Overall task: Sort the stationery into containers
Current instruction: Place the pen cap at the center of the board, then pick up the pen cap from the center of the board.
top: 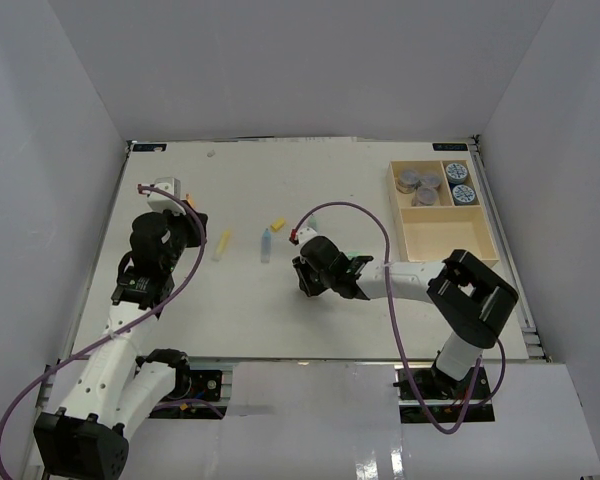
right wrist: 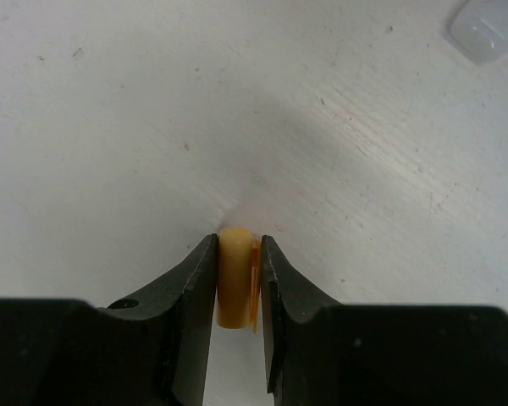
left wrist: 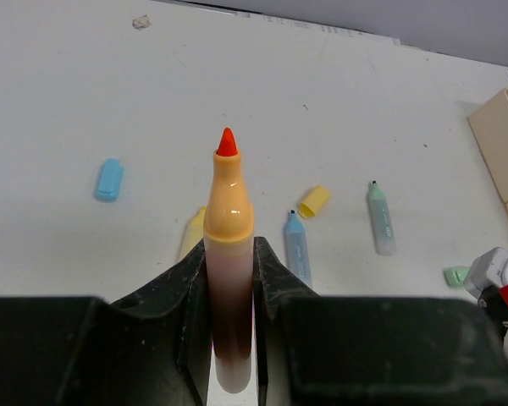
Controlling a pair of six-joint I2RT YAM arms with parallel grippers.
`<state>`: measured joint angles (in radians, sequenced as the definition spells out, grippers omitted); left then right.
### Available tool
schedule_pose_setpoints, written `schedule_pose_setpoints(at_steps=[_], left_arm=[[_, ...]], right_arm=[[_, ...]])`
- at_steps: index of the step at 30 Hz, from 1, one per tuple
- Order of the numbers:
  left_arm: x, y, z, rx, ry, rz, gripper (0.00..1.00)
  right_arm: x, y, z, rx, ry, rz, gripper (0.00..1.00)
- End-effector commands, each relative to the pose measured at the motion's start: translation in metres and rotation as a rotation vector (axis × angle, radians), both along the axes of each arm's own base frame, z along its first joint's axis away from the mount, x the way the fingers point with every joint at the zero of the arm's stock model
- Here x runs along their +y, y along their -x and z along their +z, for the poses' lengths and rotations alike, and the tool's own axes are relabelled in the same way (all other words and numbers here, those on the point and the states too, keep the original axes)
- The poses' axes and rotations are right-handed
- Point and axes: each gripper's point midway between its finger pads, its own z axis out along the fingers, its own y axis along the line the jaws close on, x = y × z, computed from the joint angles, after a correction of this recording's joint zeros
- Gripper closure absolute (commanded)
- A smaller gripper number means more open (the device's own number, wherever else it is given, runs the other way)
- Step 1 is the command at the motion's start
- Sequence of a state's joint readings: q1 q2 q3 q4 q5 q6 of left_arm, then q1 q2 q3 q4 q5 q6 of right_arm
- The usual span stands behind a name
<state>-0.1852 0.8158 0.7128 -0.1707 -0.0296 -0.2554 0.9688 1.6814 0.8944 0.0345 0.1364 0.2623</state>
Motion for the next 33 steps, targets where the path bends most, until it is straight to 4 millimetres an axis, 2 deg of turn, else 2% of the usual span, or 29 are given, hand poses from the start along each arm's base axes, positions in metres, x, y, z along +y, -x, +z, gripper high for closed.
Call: schedule_pose_setpoints(at_steps=[1, 5, 9, 11, 12, 14, 15, 19, 33], left_arm=[[-0.011, 0.000, 0.007, -0.028, 0.014, -0.065, 0.91], [-0.014, 0.000, 0.006, -0.023, 0.017, -0.080, 0.90], [-0.015, 0.000, 0.007, -0.024, 0.018, -0.089, 0.90], [-0.016, 0.000, 0.006, -0.022, 0.021, -0.095, 0.89], [-0.017, 0.000, 0.007, -0.022, 0.021, -0.098, 0.89], [-0.017, 0.001, 0.007, -0.022, 0.022, -0.101, 0.89], [-0.018, 0.001, 0.007, -0.022, 0.020, -0.103, 0.89], [-0.018, 0.001, 0.007, -0.022, 0.020, -0.107, 0.88], [-0.018, 0.002, 0.008, -0.026, 0.018, -0.111, 0.87]], right_arm=[[0.005, -0.016, 0.017, -0.046, -0.093, -0.108, 0.86], [-0.003, -0.011, 0.010, -0.028, -0.057, -0.106, 0.78], [-0.009, -0.012, 0.013, -0.026, -0.003, -0.100, 0.69], [-0.017, -0.007, 0.007, -0.001, 0.055, -0.094, 0.66], [-0.013, -0.009, 0.013, -0.007, 0.056, -0.078, 0.63], [-0.018, -0.006, 0.010, 0.016, 0.105, -0.064, 0.61], [-0.014, -0.009, 0.015, 0.010, 0.108, -0.053, 0.60], [-0.016, -0.003, 0.011, 0.056, 0.160, -0.020, 0.56], [-0.013, 0.004, 0.002, 0.128, 0.255, 0.064, 0.55]])
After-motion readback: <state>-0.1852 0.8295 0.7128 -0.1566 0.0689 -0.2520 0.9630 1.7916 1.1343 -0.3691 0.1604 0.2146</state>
